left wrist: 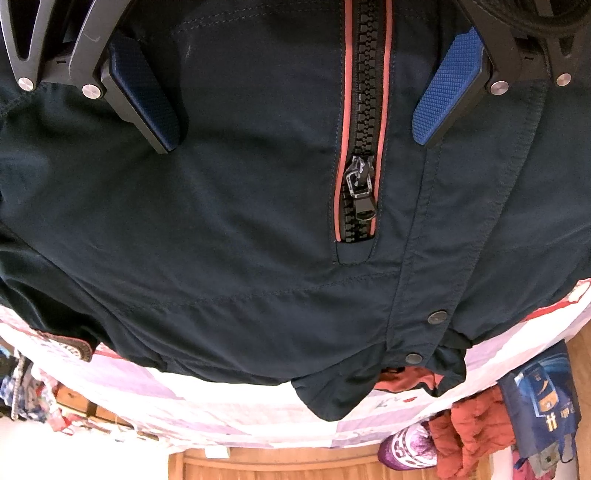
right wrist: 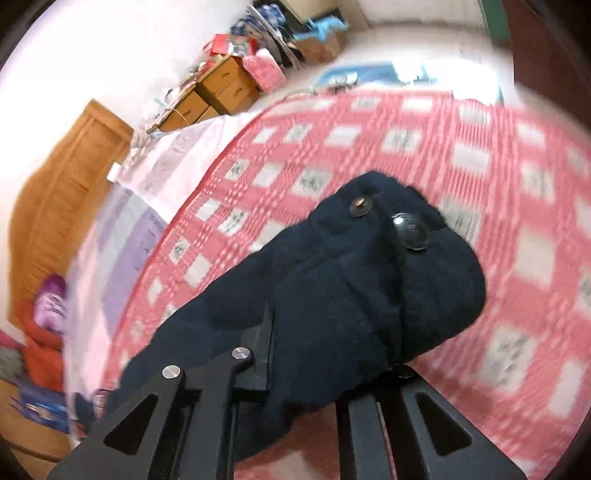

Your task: Fold large clothes

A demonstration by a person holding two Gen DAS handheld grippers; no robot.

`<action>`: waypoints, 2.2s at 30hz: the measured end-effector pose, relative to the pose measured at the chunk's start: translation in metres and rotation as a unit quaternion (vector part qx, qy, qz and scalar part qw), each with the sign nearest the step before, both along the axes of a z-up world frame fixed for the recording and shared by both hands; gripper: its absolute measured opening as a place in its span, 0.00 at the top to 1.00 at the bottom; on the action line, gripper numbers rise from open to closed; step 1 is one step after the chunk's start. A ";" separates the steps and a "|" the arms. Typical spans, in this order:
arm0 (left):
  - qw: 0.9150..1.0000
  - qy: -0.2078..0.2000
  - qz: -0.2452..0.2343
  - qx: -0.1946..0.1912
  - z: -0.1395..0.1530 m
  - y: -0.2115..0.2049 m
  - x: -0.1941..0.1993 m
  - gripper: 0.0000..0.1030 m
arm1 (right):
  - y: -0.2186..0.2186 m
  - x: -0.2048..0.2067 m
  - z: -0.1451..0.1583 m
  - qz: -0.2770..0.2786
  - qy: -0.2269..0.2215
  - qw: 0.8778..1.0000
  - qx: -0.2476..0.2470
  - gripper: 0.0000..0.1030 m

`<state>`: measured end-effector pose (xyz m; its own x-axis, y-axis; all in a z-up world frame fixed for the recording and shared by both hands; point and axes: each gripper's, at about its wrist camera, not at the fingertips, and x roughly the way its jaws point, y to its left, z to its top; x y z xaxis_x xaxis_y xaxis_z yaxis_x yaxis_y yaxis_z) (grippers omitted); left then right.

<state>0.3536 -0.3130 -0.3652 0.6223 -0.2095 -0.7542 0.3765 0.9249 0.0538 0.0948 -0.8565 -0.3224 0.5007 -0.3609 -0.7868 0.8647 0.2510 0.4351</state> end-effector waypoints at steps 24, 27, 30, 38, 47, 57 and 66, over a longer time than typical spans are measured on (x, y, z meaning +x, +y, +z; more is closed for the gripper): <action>0.994 0.002 0.090 0.055 0.038 0.167 0.053 0.00 | 0.274 0.259 0.177 0.300 0.130 0.851 -0.411 0.90; 0.993 0.030 0.106 0.046 0.014 0.199 0.060 0.00 | 0.335 0.301 0.154 0.354 0.131 0.828 -0.414 0.90; 0.991 0.059 0.121 -0.008 -0.009 0.220 0.064 0.00 | 0.397 0.336 0.123 0.404 0.142 0.803 -0.415 0.90; 0.991 0.043 0.119 -0.037 -0.016 0.218 0.066 0.00 | 0.523 0.393 0.024 0.512 0.176 0.738 -0.404 0.90; 0.991 0.035 0.119 -0.041 -0.016 0.227 0.062 0.00 | 0.558 0.402 -0.043 0.543 0.203 0.696 -0.424 0.89; 0.992 0.035 0.120 -0.032 -0.015 0.229 0.060 0.00 | 0.569 0.374 -0.063 0.602 0.197 0.623 -0.459 0.82; 0.992 0.035 0.120 -0.030 -0.016 0.229 0.059 0.00 | 0.577 0.358 -0.060 0.629 0.186 0.593 -0.467 0.80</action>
